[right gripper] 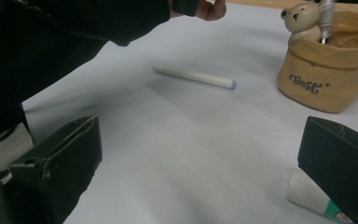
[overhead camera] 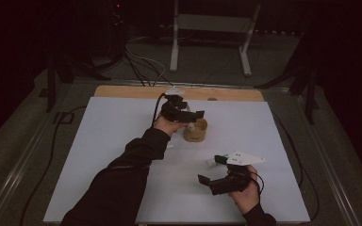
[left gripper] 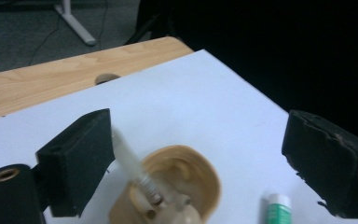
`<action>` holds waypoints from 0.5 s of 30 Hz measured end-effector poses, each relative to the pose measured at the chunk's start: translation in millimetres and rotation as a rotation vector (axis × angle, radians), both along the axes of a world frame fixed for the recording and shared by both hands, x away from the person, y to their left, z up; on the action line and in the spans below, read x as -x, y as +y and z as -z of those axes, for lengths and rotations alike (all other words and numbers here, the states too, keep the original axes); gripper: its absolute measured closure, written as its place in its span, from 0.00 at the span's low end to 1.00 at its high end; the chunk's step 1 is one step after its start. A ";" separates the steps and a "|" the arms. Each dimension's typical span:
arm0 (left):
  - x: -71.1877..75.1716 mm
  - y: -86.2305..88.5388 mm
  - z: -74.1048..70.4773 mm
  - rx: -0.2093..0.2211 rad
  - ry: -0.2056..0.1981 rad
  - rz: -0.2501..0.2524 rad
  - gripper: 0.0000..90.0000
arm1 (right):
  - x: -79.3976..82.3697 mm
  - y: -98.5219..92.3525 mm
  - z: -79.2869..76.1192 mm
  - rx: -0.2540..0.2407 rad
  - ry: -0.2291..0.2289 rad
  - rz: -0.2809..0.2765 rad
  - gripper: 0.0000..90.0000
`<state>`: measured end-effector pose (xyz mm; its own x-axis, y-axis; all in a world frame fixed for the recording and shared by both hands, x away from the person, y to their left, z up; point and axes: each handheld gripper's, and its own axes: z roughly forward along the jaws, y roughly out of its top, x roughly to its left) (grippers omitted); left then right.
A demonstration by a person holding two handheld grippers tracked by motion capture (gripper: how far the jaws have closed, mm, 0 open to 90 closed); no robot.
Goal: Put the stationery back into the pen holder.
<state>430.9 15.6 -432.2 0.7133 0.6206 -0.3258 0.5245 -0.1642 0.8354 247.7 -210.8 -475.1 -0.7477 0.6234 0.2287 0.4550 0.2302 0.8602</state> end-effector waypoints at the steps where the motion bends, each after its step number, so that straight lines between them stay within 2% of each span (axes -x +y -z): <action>1: 0.0 0.0 0.0 0.000 0.000 0.000 0.10 | 0.0 0.0 0.0 0.000 0.000 0.000 0.00; 3: 4.2 1.6 -3.2 0.009 -0.009 0.014 0.10 | -0.1 -0.8 -1.2 -0.003 -0.005 0.002 0.00; 4: 8.8 3.1 -6.3 0.001 -0.029 0.016 0.10 | -0.1 -1.1 -1.4 -0.003 -0.005 0.004 0.00; 6: 12.5 6.0 -9.6 0.004 -0.044 0.017 0.10 | -0.6 -2.1 -1.8 -0.009 -0.003 0.006 0.00; 10: 18.9 14.8 -15.1 0.016 -0.066 0.011 0.10 | -1.4 -4.9 -4.6 -0.011 -0.007 0.010 0.00; 15: 26.5 23.9 -17.9 0.035 -0.090 0.022 0.10 | -2.8 -12.2 -9.9 -0.038 -0.013 0.027 0.00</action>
